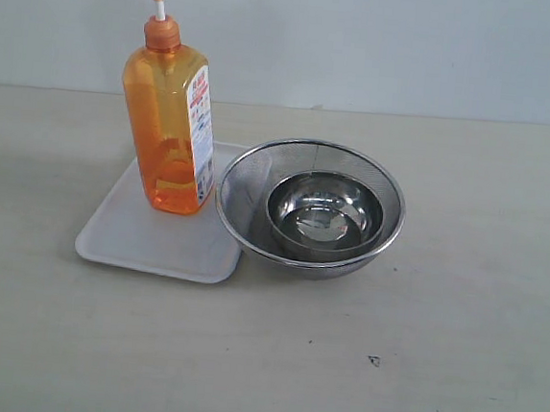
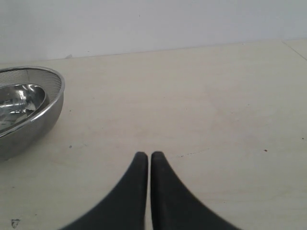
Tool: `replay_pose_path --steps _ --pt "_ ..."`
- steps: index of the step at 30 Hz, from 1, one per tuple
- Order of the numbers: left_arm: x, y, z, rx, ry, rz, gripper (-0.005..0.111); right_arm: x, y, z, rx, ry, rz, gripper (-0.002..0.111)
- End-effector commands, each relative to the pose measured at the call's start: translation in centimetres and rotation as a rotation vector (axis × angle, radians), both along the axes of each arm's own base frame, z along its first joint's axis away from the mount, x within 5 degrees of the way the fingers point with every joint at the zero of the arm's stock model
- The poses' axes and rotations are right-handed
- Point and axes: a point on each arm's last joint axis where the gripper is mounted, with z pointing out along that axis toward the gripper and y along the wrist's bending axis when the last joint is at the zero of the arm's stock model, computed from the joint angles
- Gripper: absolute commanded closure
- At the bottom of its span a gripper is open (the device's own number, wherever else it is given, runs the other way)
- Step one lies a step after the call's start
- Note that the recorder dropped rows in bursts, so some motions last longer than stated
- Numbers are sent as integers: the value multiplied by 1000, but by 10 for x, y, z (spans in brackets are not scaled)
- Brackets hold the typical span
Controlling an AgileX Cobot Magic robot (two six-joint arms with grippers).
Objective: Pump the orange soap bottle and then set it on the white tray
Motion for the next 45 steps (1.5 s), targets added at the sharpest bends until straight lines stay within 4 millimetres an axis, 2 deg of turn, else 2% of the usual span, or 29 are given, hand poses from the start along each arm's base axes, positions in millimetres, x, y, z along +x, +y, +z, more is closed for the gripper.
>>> replay_pose_path --steps 1,8,10,15,17,31,38,45 --pt "0 -1 -9 -153 49 -6 102 0 0 1 -1 -14 -3 109" --pt "0 -5 -15 -336 90 -32 102 0 0 1 -1 -14 -3 109" --pt "-1 -5 -18 -308 123 -33 102 0 0 1 -1 -14 -3 109" --pt "-1 -3 -18 3 185 -31 102 0 0 1 -1 -14 -3 109" --pt "-1 -3 -18 44 193 -33 102 0 0 1 -1 -14 -3 109" --pt "-2 -4 -22 -62 214 -33 102 0 0 1 -1 -14 -3 109" --pt "-2 -3 -22 -41 219 -31 102 0 0 1 1 -11 -2 109" --pt "-1 -9 -22 -11 223 -139 102 0 0 1 1 -11 -2 109"
